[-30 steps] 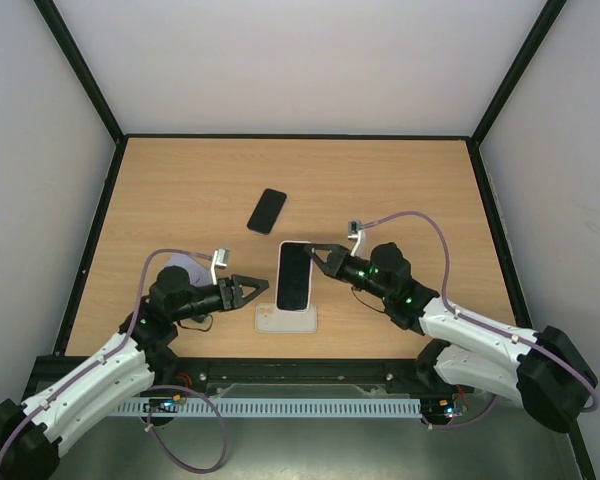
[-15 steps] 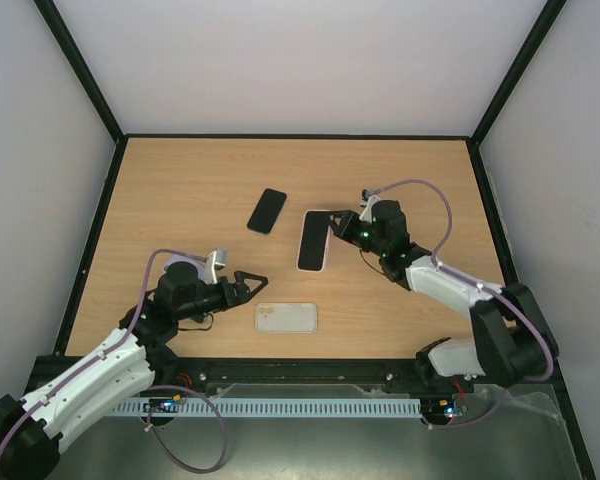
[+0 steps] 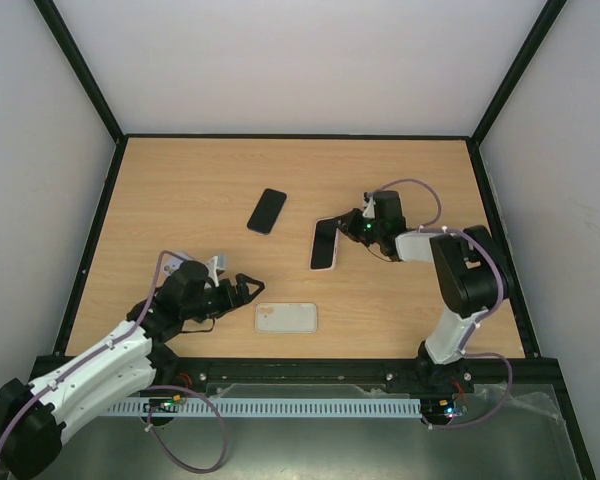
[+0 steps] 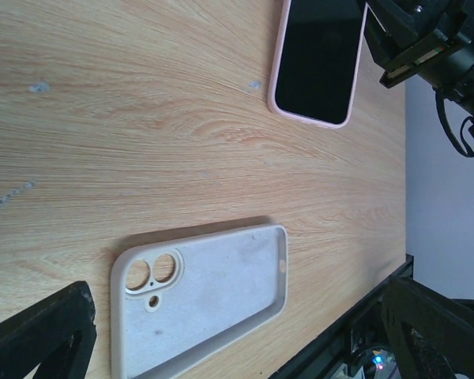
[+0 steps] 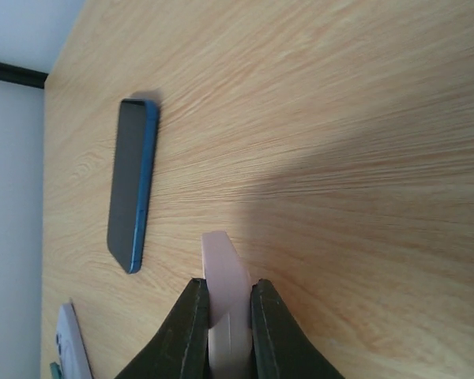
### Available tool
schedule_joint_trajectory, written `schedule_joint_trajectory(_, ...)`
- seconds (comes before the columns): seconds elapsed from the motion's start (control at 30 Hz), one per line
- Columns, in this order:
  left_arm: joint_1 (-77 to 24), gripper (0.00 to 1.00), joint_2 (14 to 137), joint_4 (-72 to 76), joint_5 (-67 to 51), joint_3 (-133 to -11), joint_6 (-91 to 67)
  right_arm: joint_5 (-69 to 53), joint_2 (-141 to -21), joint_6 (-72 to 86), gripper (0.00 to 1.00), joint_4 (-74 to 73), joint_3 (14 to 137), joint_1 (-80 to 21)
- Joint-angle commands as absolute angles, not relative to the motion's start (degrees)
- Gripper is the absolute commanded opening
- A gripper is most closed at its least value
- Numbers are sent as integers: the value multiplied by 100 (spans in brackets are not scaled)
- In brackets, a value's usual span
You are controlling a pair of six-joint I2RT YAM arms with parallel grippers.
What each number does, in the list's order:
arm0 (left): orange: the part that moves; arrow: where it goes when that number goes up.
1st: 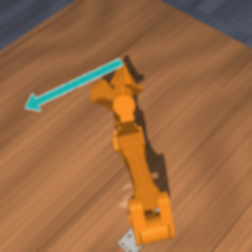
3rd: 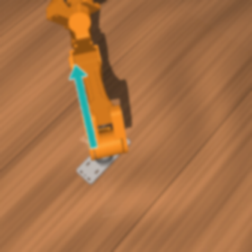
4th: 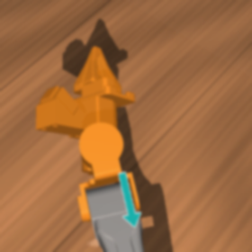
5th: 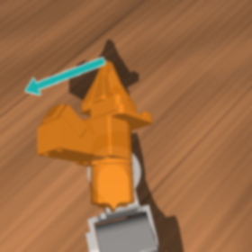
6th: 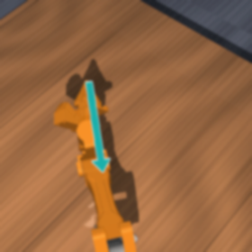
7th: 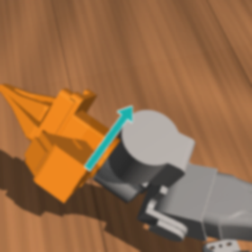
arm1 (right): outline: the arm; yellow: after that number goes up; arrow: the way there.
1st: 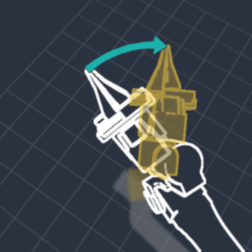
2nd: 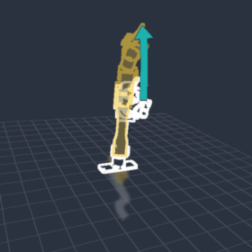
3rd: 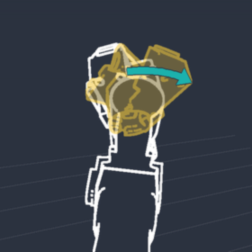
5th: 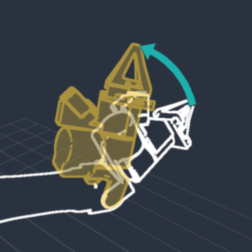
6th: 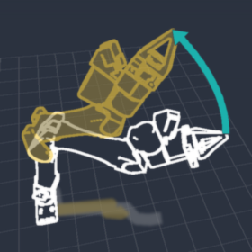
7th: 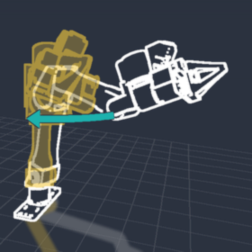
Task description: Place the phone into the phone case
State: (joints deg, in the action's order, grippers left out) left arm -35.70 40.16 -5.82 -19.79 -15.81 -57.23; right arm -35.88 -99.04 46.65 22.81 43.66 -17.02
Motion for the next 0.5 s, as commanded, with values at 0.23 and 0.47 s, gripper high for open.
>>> schedule_joint_trajectory(0.23,-3574,97,4481,-533,-1894,-1494,-5733,-3403,-10828,4263,17,1683,5202,-1487)
schedule_joint_trajectory(0.47,-3651,96,4694,16,-2268,-1311,-5790,-2663,-10675,4232,35,704,5385,-1491)
